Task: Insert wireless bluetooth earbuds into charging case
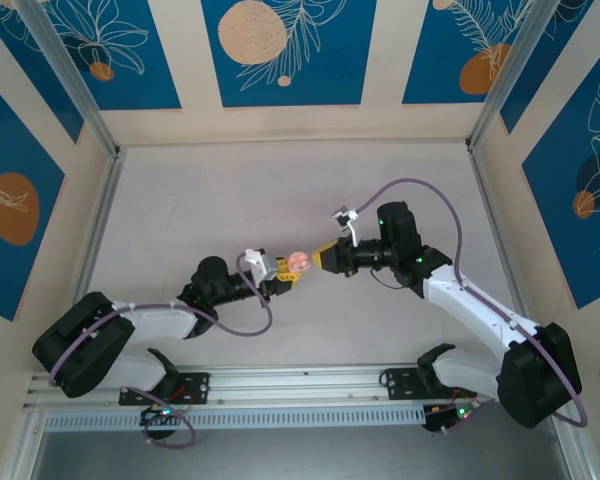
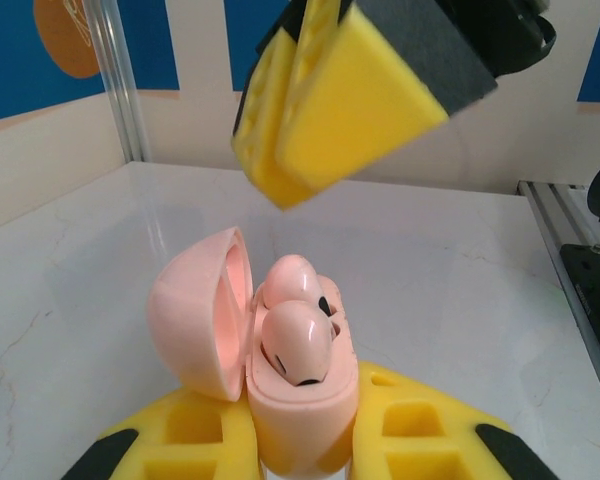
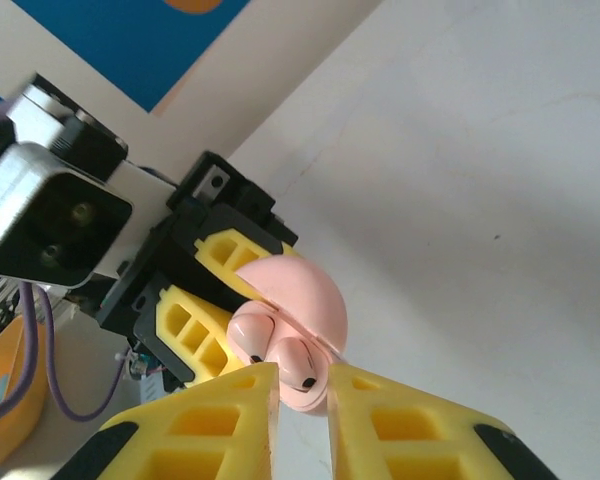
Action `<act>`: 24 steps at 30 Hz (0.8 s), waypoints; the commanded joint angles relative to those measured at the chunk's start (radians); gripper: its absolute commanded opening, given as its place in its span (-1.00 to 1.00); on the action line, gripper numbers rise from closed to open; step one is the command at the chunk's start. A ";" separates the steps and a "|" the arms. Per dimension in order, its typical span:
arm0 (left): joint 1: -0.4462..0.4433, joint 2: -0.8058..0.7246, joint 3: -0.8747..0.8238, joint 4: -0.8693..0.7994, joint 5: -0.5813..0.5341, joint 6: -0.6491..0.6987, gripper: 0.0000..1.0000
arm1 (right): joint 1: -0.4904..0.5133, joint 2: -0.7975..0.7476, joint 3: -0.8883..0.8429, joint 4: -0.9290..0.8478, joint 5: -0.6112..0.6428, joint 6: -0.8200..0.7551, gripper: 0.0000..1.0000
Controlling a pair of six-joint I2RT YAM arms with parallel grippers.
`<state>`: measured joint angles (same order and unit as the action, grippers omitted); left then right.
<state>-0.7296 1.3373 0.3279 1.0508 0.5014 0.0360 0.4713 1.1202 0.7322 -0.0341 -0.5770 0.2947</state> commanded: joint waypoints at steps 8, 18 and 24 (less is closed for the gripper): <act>-0.007 -0.010 0.020 -0.008 0.044 0.028 -0.83 | 0.025 -0.001 0.010 0.017 -0.069 0.001 -0.69; -0.007 -0.009 0.025 -0.013 0.046 0.027 -0.82 | 0.062 0.088 0.030 -0.005 -0.058 -0.026 -0.77; -0.007 -0.012 0.026 -0.018 0.045 0.030 -0.83 | 0.070 0.121 0.036 -0.039 -0.020 -0.051 -0.80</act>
<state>-0.7288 1.3361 0.3283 0.9920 0.5125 0.0544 0.5293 1.2255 0.7410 -0.0338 -0.6125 0.2760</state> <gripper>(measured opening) 0.175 0.104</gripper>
